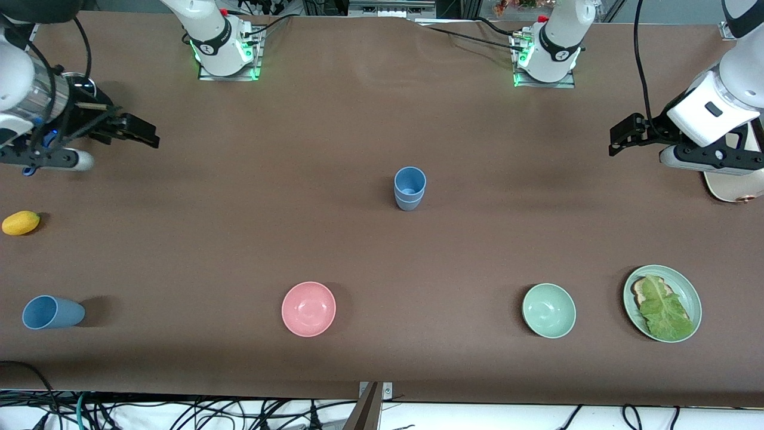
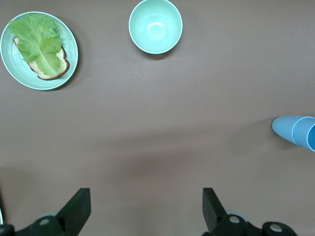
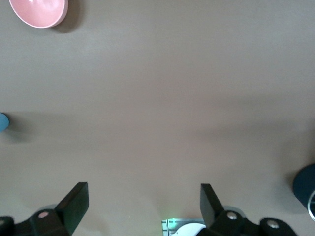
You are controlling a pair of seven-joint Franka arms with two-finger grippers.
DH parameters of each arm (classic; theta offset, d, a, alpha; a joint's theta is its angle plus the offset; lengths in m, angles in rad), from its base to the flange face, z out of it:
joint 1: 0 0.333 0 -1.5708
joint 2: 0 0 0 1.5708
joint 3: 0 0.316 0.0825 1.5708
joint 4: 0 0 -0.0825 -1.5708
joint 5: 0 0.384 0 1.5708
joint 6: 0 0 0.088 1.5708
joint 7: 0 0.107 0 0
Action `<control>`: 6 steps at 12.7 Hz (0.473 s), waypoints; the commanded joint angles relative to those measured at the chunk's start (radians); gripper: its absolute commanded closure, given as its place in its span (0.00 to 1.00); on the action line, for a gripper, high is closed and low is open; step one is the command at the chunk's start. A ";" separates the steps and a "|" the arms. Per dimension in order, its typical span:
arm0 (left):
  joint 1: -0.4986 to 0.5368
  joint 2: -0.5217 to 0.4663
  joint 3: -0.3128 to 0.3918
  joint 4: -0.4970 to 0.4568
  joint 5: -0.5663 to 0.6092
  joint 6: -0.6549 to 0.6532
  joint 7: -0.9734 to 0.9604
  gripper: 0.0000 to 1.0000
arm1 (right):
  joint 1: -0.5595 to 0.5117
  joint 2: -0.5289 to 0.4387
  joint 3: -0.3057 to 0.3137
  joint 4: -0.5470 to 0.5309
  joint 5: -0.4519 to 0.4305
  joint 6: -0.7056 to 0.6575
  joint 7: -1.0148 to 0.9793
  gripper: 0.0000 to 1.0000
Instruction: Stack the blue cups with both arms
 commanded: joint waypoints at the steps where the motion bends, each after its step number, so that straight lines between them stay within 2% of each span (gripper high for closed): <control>1: -0.002 0.015 -0.002 0.032 0.013 -0.022 -0.002 0.00 | 0.062 -0.038 -0.064 -0.032 -0.001 -0.016 -0.012 0.00; 6: -0.002 0.015 -0.002 0.032 0.012 -0.023 -0.003 0.00 | 0.060 -0.027 -0.066 -0.023 -0.036 -0.013 -0.043 0.00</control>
